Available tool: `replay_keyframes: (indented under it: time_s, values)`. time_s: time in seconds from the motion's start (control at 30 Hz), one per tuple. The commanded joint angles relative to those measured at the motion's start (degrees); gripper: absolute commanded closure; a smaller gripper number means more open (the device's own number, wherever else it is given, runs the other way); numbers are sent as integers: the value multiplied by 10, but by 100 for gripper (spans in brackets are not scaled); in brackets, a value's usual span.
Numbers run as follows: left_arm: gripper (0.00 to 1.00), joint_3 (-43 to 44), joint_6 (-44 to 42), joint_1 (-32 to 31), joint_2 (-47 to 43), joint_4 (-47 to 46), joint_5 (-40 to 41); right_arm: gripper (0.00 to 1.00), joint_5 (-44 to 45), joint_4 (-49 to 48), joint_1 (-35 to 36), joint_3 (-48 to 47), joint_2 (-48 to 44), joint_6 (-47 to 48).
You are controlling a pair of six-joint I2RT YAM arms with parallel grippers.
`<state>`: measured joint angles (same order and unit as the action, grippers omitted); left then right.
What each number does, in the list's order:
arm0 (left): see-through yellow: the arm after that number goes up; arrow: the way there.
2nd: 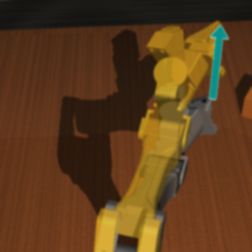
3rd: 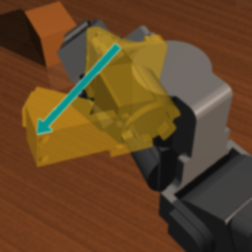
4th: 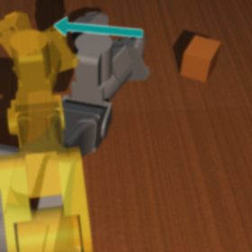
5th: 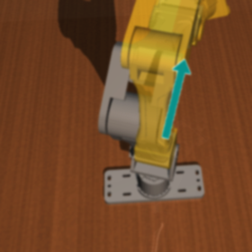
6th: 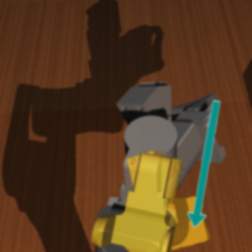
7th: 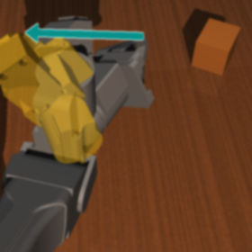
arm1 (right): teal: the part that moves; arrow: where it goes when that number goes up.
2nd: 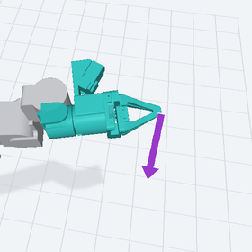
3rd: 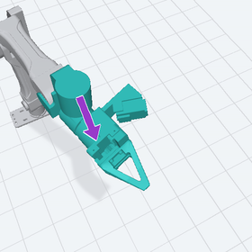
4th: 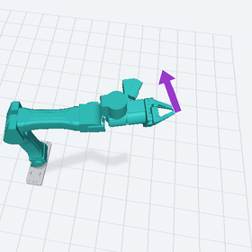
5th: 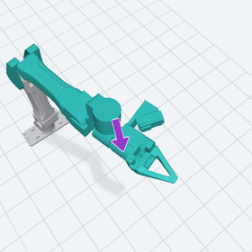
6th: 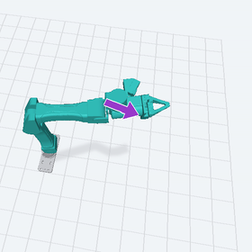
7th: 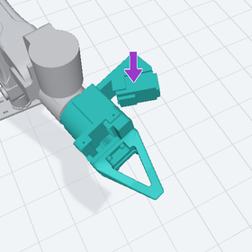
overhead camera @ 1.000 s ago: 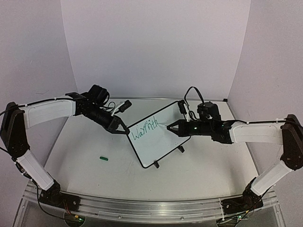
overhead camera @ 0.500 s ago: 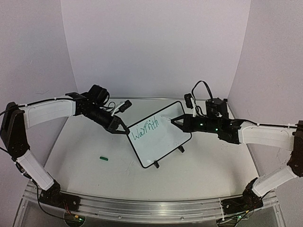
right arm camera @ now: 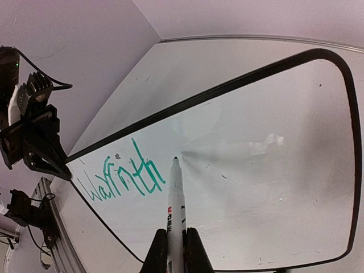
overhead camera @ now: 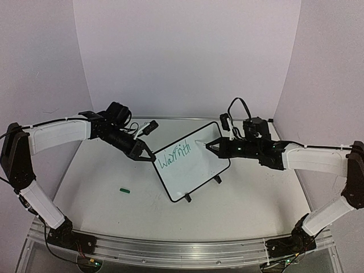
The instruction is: Write a sentence on the whiteboard
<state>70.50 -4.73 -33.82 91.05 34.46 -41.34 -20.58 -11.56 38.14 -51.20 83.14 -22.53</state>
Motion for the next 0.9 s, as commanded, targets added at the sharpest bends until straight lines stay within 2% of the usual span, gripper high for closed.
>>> replay_keyframes:
  time_s: [0.0, 0.4, 0.87]
  values:
    - [100, 8, -28, -19, 8, 25, 6, 100, 8, -6, -5, -29, 8, 11]
    - [100, 8, -28, -19, 7, 25, 5, 100, 16, 2, -9, -20, 16, 10]
    - [100, 8, -28, -20, 7, 25, 4, 100, 5, 3, -10, 43, -26, -9]
